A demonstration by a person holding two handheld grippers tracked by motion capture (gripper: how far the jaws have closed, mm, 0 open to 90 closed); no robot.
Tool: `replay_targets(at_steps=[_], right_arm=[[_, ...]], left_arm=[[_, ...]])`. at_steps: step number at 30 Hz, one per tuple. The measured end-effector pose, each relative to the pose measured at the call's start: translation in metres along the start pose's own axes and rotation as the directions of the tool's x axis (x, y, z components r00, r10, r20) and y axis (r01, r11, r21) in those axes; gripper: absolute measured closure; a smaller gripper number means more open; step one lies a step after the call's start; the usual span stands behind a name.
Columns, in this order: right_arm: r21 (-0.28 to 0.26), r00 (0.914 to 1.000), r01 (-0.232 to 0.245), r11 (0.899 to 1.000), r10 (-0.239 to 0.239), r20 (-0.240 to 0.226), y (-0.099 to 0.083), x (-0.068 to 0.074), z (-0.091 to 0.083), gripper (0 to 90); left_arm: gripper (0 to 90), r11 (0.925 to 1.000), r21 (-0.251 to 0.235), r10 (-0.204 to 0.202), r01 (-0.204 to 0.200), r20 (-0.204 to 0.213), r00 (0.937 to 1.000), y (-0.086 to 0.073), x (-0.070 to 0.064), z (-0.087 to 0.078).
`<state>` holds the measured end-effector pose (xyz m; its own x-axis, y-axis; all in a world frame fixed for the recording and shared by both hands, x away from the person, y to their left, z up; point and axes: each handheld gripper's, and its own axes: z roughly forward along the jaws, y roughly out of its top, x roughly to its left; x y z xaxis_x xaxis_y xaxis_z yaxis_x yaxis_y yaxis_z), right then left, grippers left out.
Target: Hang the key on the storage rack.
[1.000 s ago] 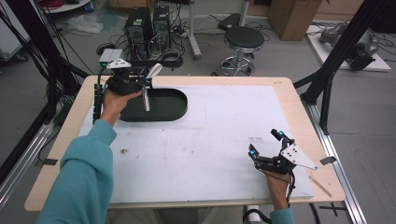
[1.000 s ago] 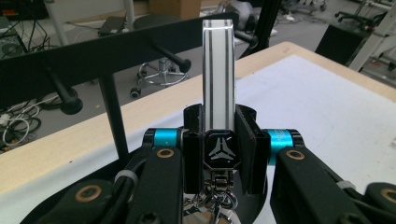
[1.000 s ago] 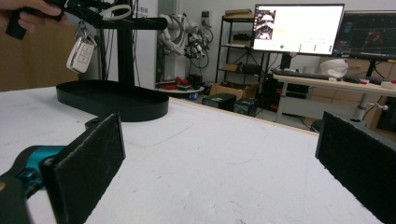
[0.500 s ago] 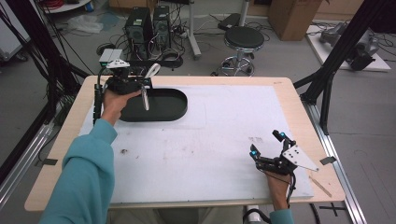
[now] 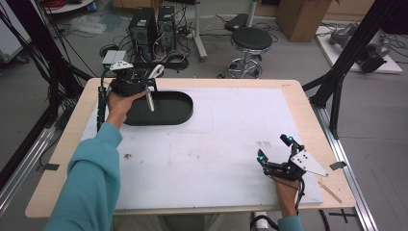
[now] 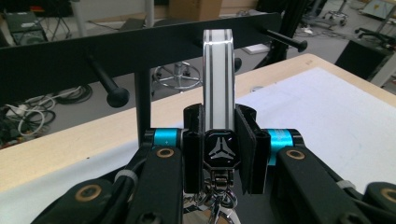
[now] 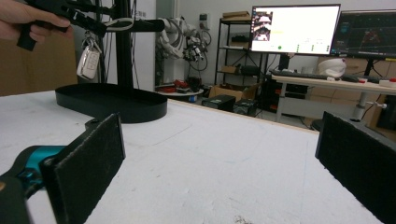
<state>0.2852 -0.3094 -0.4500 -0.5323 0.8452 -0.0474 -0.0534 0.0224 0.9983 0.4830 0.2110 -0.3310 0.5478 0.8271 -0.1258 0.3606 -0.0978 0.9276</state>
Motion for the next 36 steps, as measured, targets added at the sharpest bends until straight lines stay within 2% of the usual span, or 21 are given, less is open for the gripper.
replay_targets(at_steps=[4, 11, 16, 26, 28, 36], right_arm=[[0.000, 1.0000, 0.002, 1.000, -0.002, 0.000, 0.000, 0.000, 0.000, 0.6], [0.001, 1.0000, 0.001, 1.000, -0.001, -0.006, 0.000, 0.001, 0.000, 0.7], [0.002, 0.9999, -0.002, 1.000, 0.002, -0.010, 0.000, 0.001, 0.000, 0.6], [-0.003, 0.9999, -0.003, 1.000, 0.003, -0.012, 0.000, 0.000, 0.000, 0.7], [-0.002, 0.9999, -0.006, 1.000, 0.006, -0.012, 0.000, 0.001, 0.000, 0.6], [-0.004, 0.9999, -0.008, 1.000, 0.008, -0.013, -0.001, 0.000, 0.000, 0.7]], left_arm=[[74.1, 0.9999, -0.016, -0.003, 0.003, -0.019, 0.9998, -0.001, -0.001, 0.003], [74.0, 1.0000, -0.004, -0.001, 0.001, -0.021, 0.9998, -0.004, 0.000, 0.007], [74.0, 0.9999, 0.005, 0.016, -0.016, -0.030, 0.9994, -0.007, 0.000, 0.010], [73.9, 0.9956, 0.028, 0.091, -0.090, -0.053, 0.9944, -0.013, -0.002, 0.015], [73.9, 0.9975, 0.026, 0.067, -0.066, -0.044, 0.9968, -0.014, -0.002, 0.017], [73.6, 0.9972, 0.022, 0.072, -0.071, -0.043, 0.9965, -0.020, -0.002, 0.019]])
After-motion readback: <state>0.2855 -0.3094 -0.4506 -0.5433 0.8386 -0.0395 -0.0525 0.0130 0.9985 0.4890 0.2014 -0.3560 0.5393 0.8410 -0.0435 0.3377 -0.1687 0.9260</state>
